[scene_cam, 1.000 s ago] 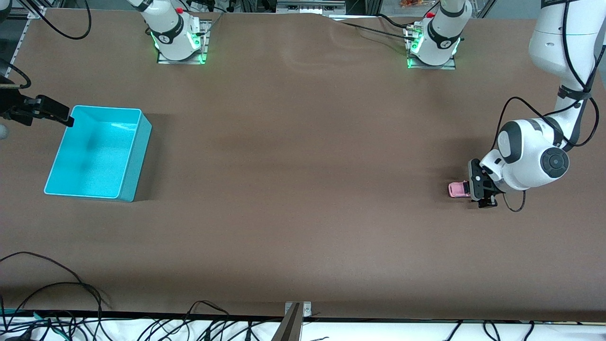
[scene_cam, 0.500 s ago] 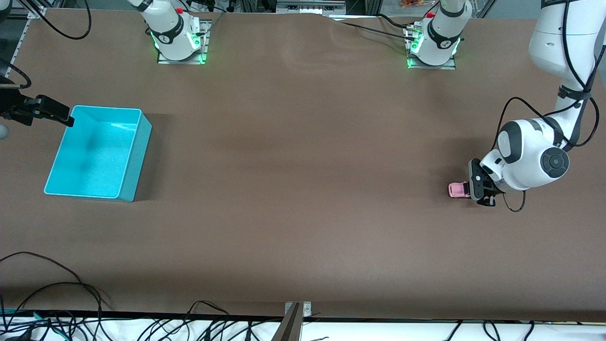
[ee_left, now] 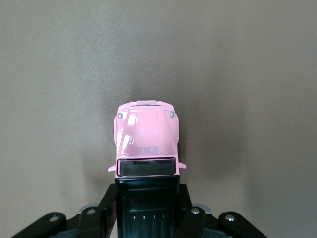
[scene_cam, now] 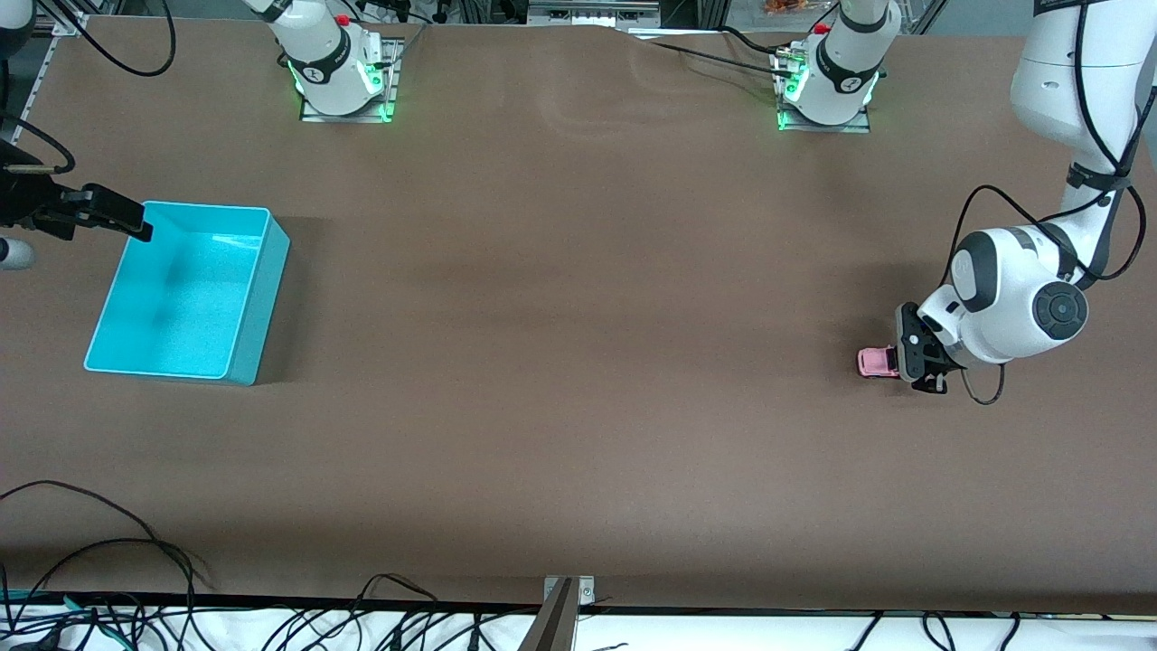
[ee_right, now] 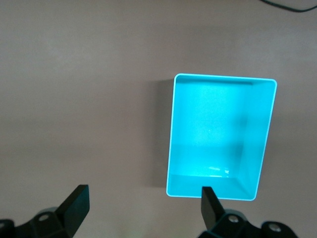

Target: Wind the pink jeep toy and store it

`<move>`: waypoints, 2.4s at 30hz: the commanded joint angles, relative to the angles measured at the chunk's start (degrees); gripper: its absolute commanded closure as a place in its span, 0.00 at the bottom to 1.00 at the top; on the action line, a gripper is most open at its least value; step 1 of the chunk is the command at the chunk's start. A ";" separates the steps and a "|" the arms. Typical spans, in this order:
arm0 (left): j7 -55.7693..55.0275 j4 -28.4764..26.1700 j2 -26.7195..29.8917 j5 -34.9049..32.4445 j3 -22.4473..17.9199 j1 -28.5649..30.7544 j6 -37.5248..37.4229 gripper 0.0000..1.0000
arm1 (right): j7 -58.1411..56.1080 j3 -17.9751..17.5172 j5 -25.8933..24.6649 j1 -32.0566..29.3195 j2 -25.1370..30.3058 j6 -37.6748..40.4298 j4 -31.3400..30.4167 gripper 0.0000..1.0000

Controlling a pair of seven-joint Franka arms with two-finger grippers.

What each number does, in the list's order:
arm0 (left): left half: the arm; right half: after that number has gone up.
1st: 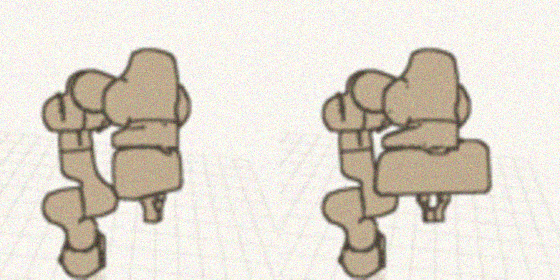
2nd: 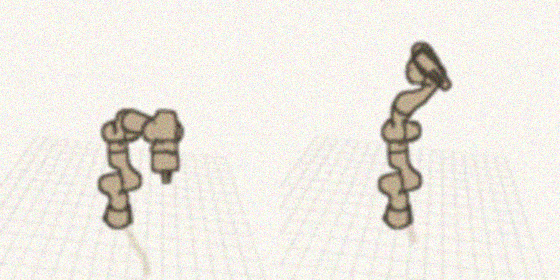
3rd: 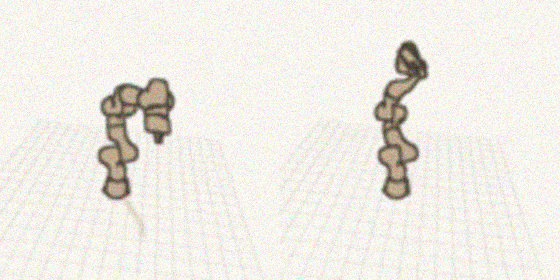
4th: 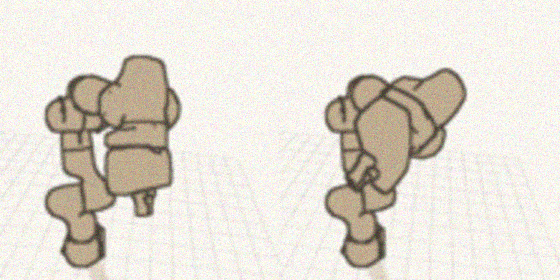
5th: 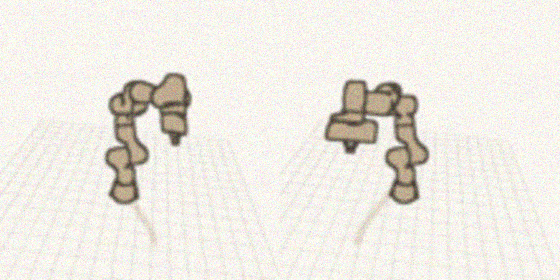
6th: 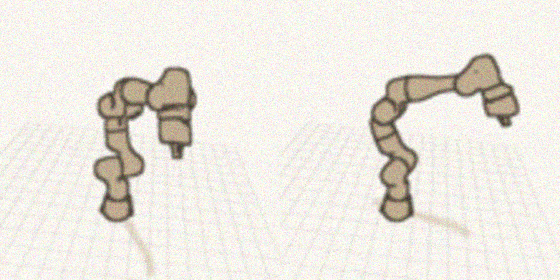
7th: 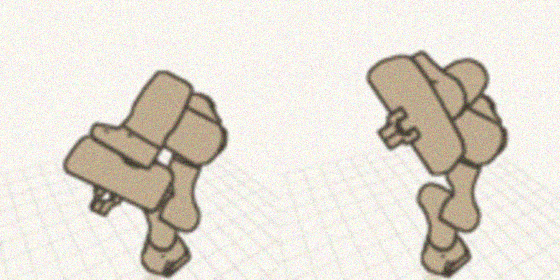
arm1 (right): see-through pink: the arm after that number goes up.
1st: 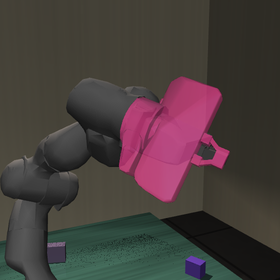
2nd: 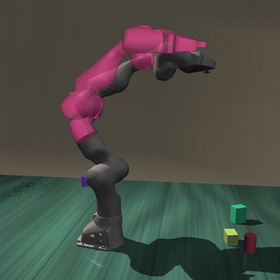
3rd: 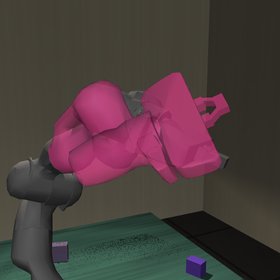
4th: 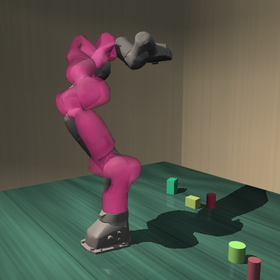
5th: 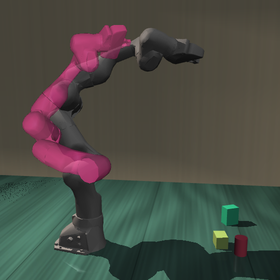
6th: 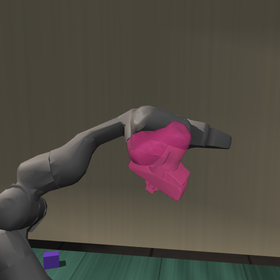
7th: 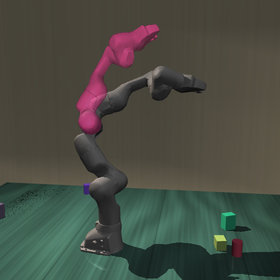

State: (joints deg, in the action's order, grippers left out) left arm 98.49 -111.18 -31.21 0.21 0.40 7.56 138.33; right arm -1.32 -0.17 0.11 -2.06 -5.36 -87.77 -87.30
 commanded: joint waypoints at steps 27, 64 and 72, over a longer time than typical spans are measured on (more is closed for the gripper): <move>5.13 1.84 -3.24 -2.58 -0.13 6.59 -1.05 0.97 | -0.52 -1.41 0.68 0.04 5.36 -4.96 -6.04 0.00; 17.26 4.30 -5.62 -2.49 -0.13 17.40 -1.05 0.98 | -0.79 -1.85 0.60 0.92 4.74 -4.87 -3.49 0.00; 19.11 4.74 -5.97 -2.58 -0.13 19.42 -1.05 0.99 | -0.88 -1.58 0.60 0.74 4.92 -4.87 -3.14 0.00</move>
State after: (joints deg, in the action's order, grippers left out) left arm 115.16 -106.42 -34.05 -0.21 0.24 24.73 138.20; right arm -1.32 -1.92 0.14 -1.27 -0.36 -93.03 -91.72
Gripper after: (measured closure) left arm 0.489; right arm 0.000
